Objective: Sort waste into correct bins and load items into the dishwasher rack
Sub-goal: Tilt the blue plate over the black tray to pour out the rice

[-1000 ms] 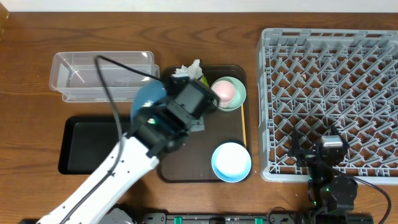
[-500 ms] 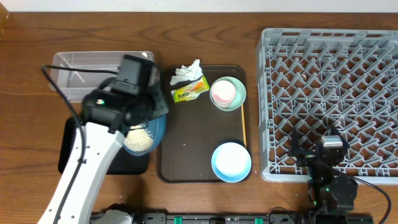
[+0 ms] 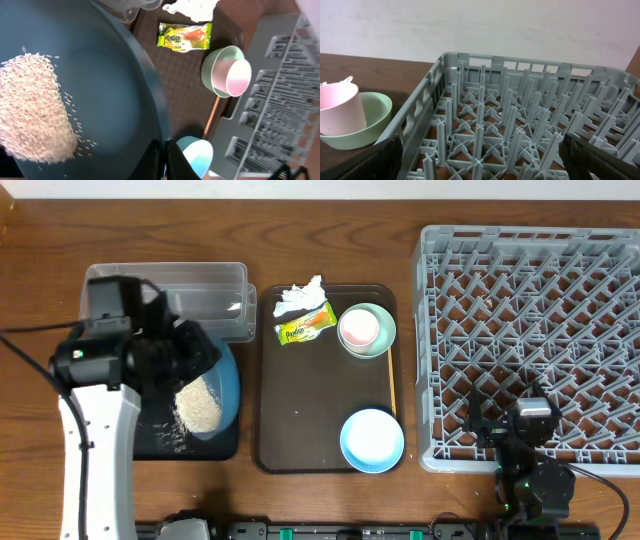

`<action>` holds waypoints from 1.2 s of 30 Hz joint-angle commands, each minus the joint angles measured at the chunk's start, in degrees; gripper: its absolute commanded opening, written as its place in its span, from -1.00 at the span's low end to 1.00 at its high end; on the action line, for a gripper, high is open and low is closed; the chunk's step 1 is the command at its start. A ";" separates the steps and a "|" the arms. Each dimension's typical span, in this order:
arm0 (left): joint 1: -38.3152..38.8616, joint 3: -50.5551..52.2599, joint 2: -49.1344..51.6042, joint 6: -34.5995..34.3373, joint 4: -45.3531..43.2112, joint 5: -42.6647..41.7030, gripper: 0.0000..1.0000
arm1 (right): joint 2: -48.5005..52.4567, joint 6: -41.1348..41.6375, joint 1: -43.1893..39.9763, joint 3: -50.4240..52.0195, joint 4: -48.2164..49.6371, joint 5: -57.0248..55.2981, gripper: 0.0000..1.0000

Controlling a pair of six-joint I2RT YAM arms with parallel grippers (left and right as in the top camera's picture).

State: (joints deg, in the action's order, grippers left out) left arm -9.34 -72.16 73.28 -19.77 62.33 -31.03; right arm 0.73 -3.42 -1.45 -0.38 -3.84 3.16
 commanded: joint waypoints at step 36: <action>-35.76 16.68 0.46 20.00 -0.35 -51.47 -0.88 | -0.07 -0.50 0.57 0.07 -0.24 -0.13 0.99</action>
State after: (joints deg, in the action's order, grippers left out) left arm -44.51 -55.57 73.76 -1.85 62.41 -77.41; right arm 0.73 -3.42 -1.45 -0.38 -3.84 3.14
